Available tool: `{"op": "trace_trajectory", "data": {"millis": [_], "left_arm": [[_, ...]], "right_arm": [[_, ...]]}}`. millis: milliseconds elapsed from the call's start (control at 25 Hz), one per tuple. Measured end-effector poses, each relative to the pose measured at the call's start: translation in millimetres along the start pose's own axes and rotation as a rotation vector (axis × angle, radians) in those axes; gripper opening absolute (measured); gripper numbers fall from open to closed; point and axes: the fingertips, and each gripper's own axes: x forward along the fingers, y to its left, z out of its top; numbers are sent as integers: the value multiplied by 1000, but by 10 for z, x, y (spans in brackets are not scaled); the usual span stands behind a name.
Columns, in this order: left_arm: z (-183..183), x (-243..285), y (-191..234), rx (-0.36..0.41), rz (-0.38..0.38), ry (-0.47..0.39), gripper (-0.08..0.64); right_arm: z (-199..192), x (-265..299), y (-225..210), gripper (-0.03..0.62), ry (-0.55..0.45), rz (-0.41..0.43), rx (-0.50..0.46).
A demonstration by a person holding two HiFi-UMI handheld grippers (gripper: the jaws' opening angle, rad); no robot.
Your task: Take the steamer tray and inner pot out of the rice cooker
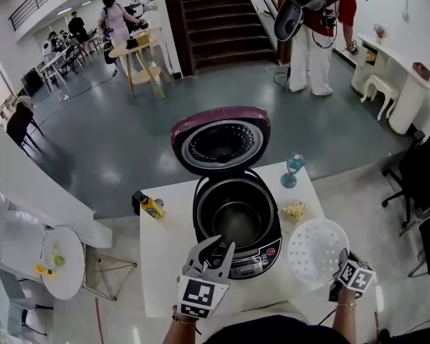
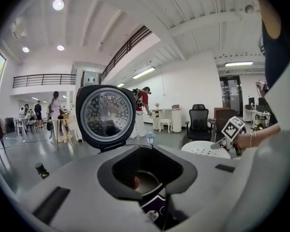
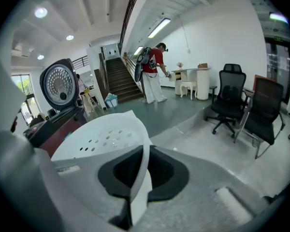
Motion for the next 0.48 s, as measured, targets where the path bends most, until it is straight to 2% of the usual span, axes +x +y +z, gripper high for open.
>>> {"op": "trace_trajectory", "data": {"millis": [120,240,360,480], "left_arm": [[21,-52,-10,0,12,-7,72],[-11,-101,19,-14,28,3,63],[-17,-142,55,-92,38,5,60],[41,-183,41,-162,14,-39,60]], "right_arm": [[-218,127,-81,14,38,-16,24],[-424,239,-131,14,75,-7,106],[-582,351,-147,14,101,2,156],[-686,433,-175,14,124,-7,157]]}}
